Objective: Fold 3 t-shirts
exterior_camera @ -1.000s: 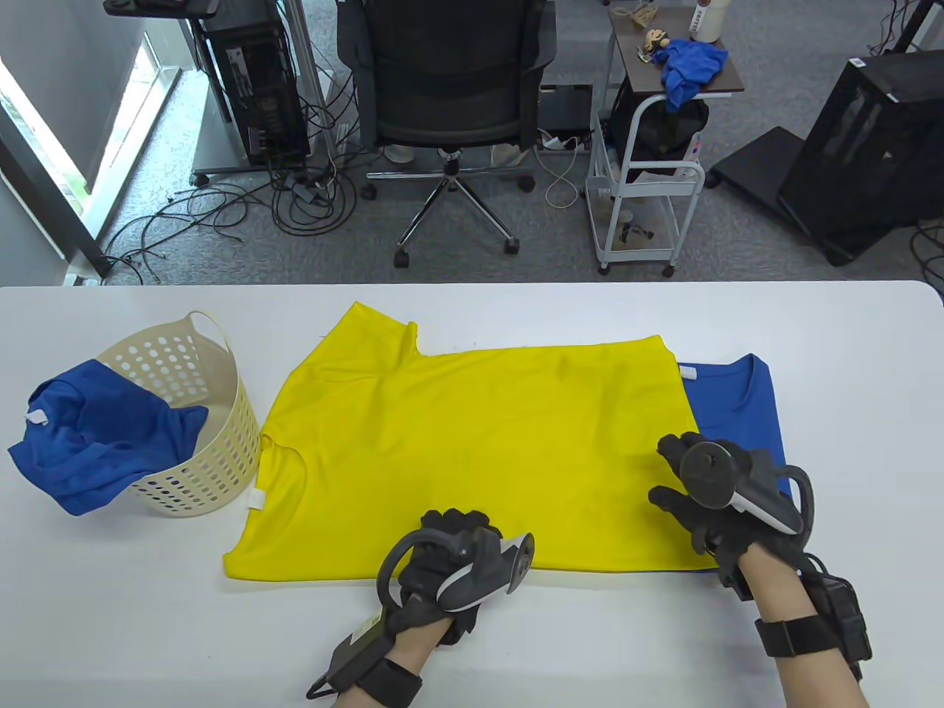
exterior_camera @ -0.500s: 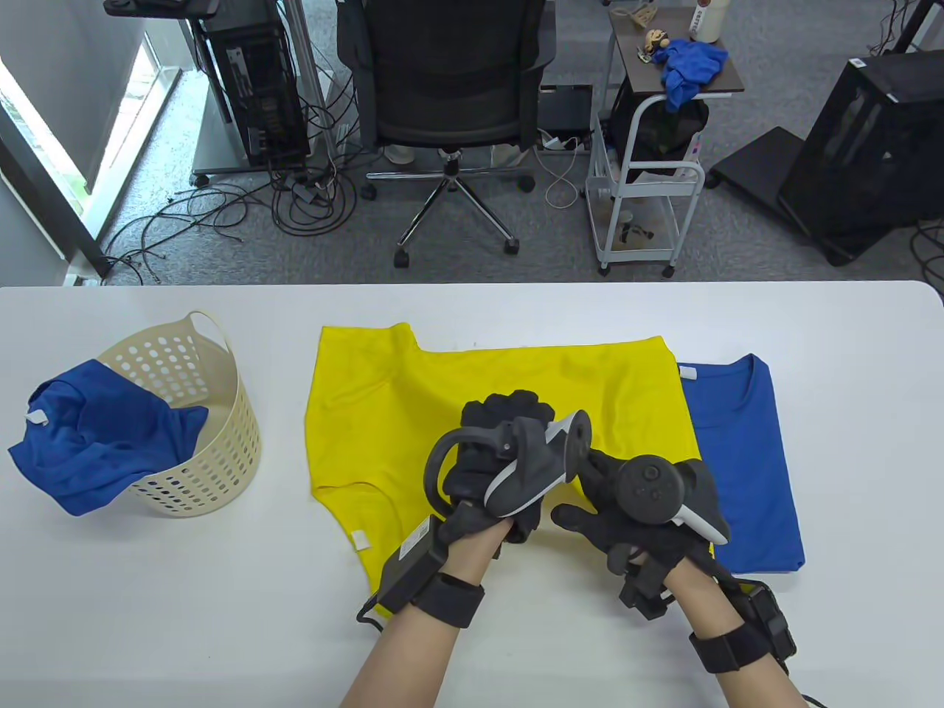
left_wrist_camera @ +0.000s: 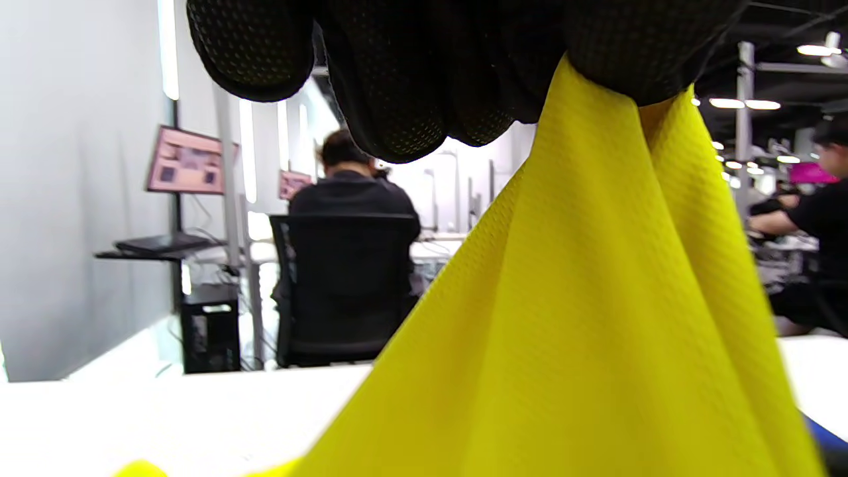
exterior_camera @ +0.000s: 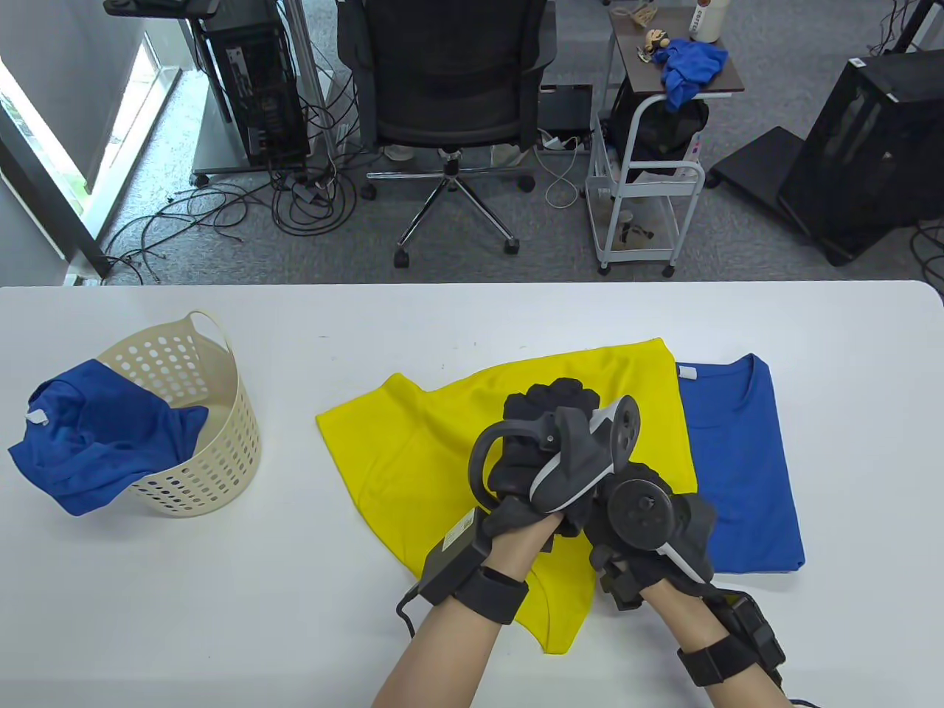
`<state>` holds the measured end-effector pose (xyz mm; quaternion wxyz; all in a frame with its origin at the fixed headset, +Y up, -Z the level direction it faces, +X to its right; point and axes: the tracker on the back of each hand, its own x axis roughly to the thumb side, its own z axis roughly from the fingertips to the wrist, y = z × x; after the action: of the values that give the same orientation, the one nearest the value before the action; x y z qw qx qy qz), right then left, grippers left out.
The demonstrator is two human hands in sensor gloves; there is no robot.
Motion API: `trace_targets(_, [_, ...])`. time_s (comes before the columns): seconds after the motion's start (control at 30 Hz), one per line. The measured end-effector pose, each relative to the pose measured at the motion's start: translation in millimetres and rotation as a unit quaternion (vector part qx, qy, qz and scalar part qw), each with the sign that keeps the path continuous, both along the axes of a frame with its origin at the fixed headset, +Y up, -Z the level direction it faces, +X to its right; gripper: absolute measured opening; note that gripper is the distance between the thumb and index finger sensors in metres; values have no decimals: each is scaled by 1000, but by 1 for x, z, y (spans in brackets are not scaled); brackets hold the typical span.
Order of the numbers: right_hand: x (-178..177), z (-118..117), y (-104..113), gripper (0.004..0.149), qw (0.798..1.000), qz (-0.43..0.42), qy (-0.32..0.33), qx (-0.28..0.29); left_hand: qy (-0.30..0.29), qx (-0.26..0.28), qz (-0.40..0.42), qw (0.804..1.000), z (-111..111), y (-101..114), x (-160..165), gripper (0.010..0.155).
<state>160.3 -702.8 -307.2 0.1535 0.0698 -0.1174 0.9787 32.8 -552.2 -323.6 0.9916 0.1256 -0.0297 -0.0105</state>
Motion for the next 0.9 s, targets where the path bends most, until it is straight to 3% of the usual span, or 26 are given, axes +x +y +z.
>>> trace_targets(0.23, [7,-6,-10,43,996,90,-23,-9,106,34,-12,994,3,19,-83,41])
trace_targets(0.43, [16,-4,7,42,994,106,-14,23,157,3,-22,987,9,3,-159,41])
trace_targets(0.6, [12,1,43,42,987,130,-22,89,162,-32,-17,986,13,-18,-198,40])
trace_targets(0.73, [16,-1,100,42,989,90,-11,121,150,-12,12,988,14,5,-218,40])
trace_targets(0.8, [14,-9,123,42,993,79,4,84,137,-23,34,990,7,14,-225,40])
trace_targets(0.87, [9,-29,126,42,993,112,22,-19,131,-80,23,988,-9,8,-230,40])
trace_targets(0.9, [5,-45,118,42,986,131,32,-102,124,-118,17,985,-23,-3,-231,40])
